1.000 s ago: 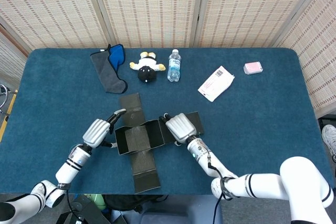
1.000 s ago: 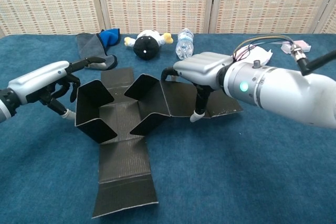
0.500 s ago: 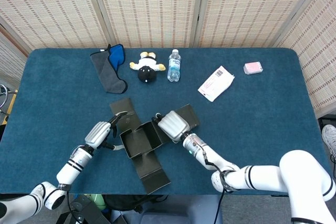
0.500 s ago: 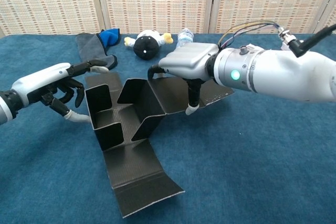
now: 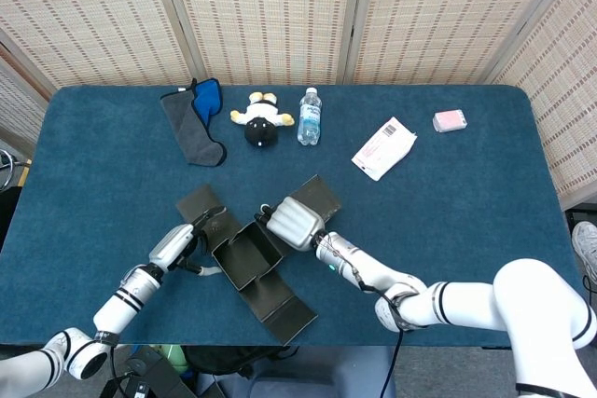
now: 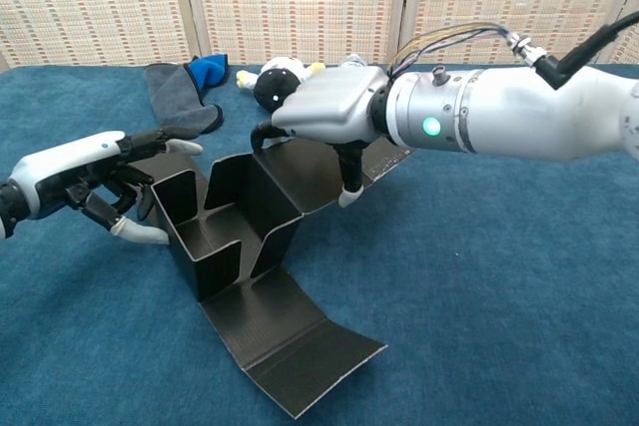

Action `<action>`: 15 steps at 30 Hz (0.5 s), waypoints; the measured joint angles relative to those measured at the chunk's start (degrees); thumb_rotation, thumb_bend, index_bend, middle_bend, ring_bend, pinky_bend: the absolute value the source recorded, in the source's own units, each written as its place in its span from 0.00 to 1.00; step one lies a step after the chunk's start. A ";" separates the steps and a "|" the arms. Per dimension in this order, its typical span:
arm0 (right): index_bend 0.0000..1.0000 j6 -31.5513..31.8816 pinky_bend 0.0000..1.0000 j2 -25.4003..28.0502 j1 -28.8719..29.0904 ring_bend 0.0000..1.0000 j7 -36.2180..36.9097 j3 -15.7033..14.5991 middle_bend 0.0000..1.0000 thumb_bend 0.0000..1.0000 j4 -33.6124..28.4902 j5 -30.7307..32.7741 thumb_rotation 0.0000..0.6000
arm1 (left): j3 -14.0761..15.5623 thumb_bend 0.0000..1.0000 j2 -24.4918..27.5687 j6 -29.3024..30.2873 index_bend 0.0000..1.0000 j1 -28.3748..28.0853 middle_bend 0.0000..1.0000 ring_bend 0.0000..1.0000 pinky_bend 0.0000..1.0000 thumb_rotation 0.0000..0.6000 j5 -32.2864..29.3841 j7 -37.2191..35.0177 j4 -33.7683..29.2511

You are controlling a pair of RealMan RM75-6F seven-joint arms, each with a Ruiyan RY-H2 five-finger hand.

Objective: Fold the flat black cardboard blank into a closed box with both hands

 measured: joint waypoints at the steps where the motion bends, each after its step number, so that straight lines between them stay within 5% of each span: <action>1: 0.25 -0.18 1.00 -0.03 0.16 0.81 0.36 -0.04 0.29 0.13 0.16 -0.66 1.00 | 0.03 0.10 0.18 -0.13 0.00 0.00 0.00 0.60 0.85 1.00 -0.01 -0.61 -0.20; 15: 0.25 -2.32 1.00 0.16 2.72 0.81 6.10 -0.27 0.29 0.13 2.27 -10.91 1.00 | 1.69 0.10 2.81 -0.62 0.00 0.30 0.00 0.60 0.85 1.00 1.89 -9.23 -3.35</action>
